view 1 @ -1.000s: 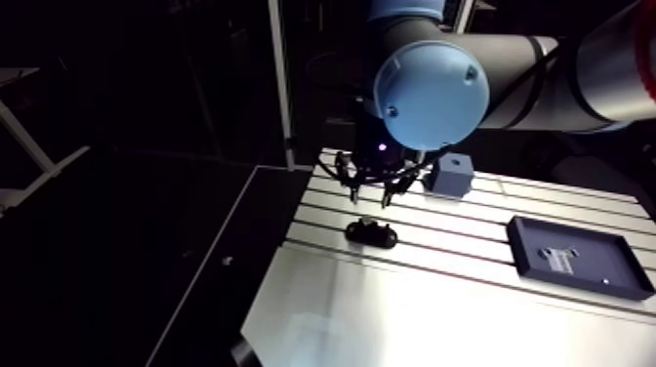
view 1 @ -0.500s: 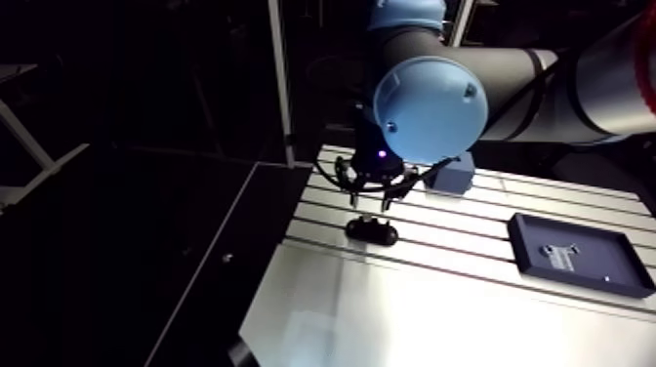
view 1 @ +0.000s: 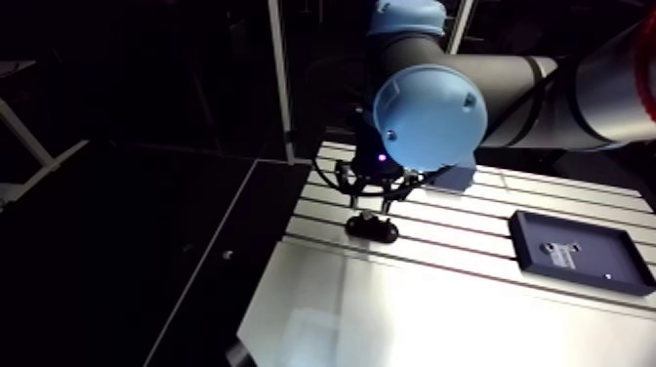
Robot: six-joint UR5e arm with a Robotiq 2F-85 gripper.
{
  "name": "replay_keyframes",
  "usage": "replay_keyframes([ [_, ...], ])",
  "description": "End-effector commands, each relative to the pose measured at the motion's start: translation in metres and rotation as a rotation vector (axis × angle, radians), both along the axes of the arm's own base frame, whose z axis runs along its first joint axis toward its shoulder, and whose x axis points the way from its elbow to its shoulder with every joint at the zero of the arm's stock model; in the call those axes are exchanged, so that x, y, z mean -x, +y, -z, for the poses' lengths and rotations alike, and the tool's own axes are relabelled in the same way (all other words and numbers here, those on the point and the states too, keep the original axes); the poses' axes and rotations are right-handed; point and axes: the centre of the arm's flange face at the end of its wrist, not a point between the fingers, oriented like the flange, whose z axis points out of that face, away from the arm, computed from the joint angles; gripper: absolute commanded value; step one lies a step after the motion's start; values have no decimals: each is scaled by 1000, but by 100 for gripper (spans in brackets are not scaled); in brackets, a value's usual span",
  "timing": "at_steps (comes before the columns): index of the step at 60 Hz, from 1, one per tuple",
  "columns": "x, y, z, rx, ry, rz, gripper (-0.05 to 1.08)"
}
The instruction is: Pick up the M10 bolt and insert it into the hex recess until seated.
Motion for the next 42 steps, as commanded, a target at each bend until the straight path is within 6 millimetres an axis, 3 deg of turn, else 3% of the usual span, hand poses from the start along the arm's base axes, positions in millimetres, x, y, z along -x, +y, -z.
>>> replay_keyframes([
  [1, 0, 0, 3, 1, 10, -4, 42],
  [42, -5, -5, 7, -3, 1, -11, 44],
])
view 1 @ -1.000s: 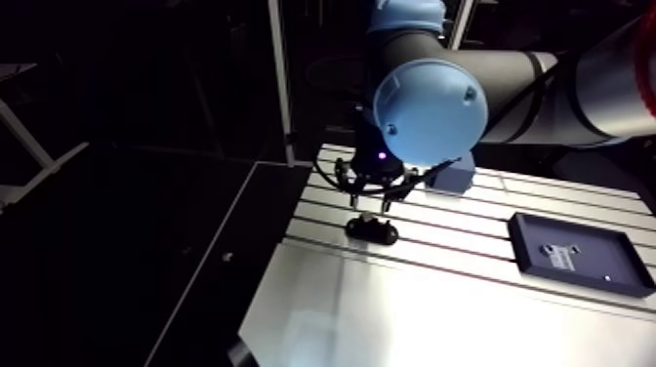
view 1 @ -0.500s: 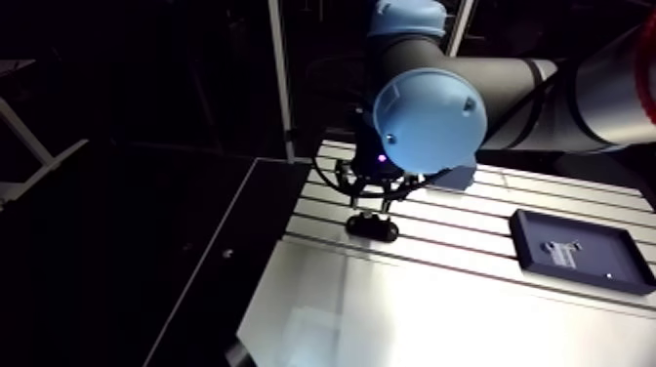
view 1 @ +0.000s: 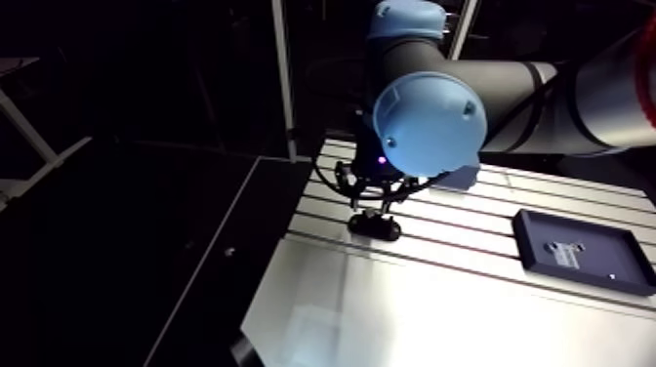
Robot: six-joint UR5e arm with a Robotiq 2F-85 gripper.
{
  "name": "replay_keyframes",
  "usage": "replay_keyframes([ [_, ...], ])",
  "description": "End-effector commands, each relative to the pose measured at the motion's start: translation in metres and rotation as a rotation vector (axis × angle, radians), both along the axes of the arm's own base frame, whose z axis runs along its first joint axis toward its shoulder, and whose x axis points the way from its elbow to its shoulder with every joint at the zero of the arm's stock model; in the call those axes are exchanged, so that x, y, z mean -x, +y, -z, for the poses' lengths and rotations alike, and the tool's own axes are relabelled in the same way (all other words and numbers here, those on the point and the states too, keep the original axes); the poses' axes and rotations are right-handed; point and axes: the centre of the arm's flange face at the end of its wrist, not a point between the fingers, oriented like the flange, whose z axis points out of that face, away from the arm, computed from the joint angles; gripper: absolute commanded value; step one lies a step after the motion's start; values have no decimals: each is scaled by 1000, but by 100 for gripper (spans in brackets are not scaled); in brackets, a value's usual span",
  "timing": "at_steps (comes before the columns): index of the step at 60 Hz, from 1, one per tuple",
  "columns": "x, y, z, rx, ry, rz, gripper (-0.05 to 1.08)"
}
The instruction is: Pick up the M10 bolt and insert it into the hex recess until seated.
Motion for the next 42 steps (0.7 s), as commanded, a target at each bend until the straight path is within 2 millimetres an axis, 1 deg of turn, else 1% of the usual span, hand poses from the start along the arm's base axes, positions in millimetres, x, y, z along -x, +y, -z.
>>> replay_keyframes([
  [1, -1, 0, 1, -1, -2, -1, 44],
  [6, -1, 0, 1, -2, -2, -1, 44],
  [33, -1, 0, 1, -2, -3, -1, 58],
  [42, -1, 0, 2, -3, -6, -3, 61],
])
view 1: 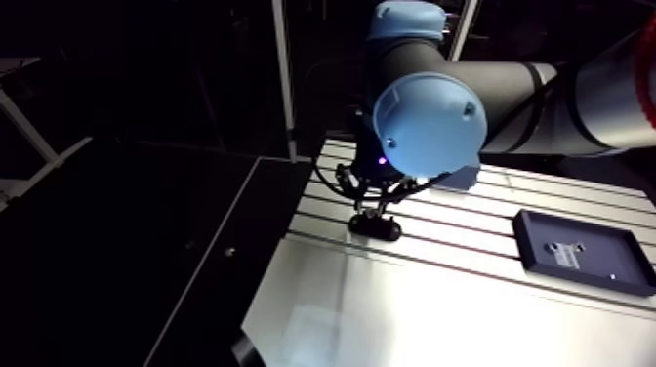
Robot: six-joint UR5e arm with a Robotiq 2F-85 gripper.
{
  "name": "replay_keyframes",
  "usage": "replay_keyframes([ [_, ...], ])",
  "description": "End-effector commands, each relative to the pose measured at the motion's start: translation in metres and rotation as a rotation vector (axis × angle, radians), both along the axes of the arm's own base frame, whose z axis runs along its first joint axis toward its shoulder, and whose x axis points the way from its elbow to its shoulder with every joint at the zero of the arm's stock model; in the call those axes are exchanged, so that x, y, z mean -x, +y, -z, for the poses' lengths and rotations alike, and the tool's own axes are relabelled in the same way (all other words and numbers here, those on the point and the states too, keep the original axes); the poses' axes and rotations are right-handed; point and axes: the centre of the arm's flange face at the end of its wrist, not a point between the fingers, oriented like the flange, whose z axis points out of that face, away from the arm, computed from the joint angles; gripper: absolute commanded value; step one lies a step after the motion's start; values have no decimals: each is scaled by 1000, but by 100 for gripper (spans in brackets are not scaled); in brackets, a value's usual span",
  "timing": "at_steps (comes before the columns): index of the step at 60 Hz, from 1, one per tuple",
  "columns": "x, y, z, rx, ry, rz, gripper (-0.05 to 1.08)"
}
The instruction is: Pick up the M10 bolt and insert it into the hex recess until seated.
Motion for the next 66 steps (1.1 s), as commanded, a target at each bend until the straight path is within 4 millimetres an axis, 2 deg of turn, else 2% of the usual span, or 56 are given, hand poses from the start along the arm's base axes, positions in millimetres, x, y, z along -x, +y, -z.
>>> replay_keyframes([
  [1, 0, 0, 2, -1, -4, -1, 61],
  [66, 0, -2, 4, -1, -10, -4, 69],
])
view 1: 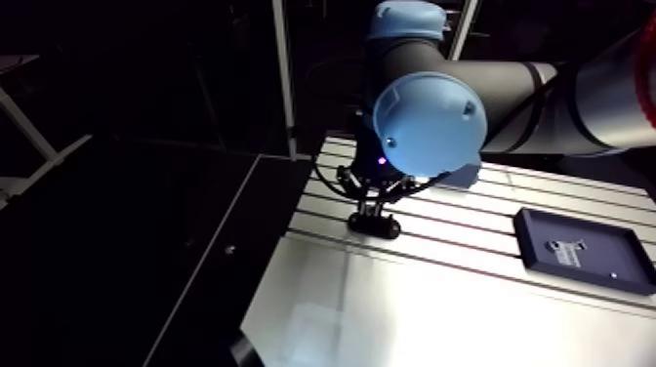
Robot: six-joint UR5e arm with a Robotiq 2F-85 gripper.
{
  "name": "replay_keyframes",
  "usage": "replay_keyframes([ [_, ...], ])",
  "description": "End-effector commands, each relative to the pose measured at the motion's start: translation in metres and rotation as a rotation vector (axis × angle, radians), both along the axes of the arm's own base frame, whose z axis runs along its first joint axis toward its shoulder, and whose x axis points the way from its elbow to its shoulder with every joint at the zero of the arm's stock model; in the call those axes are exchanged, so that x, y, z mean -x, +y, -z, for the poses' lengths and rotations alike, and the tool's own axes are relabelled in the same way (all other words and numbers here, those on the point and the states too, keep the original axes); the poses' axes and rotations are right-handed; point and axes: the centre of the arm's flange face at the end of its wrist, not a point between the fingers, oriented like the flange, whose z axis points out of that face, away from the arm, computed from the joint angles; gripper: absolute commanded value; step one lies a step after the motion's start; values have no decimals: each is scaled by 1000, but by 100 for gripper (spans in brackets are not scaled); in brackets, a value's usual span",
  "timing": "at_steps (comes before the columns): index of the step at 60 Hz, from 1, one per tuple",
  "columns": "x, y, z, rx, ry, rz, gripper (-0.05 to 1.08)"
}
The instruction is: Pick up the M10 bolt and insert it into the hex recess until seated.
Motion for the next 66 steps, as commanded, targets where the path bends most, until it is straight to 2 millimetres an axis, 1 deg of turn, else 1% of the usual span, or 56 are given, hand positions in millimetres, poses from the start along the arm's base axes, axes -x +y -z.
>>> replay_keyframes([
  [1, 0, -1, 0, 0, 0, -2, 69],
  [23, 0, 1, -1, -4, 2, -1, 73],
  [40, 2, 0, -7, -1, 15, -2, 75],
  [42, 3, 0, -11, 4, 23, -4, 75],
  [44, 3, 0, -11, 4, 23, -4, 75],
  [46, 5, -1, -18, 8, 35, -4, 76],
  [51, 6, -1, -26, 6, 45, -5, 76],
  [53, 8, 0, -34, 5, 46, -5, 77],
  [60, 12, 1, -45, 5, 50, -7, 78],
  [61, 13, 1, -50, 5, 57, -9, 78],
  [62, 13, 1, -50, 5, 57, -9, 78],
  [64, 18, 0, -58, 7, 65, -10, 78],
  [66, 19, 1, -62, 6, 65, -10, 78],
])
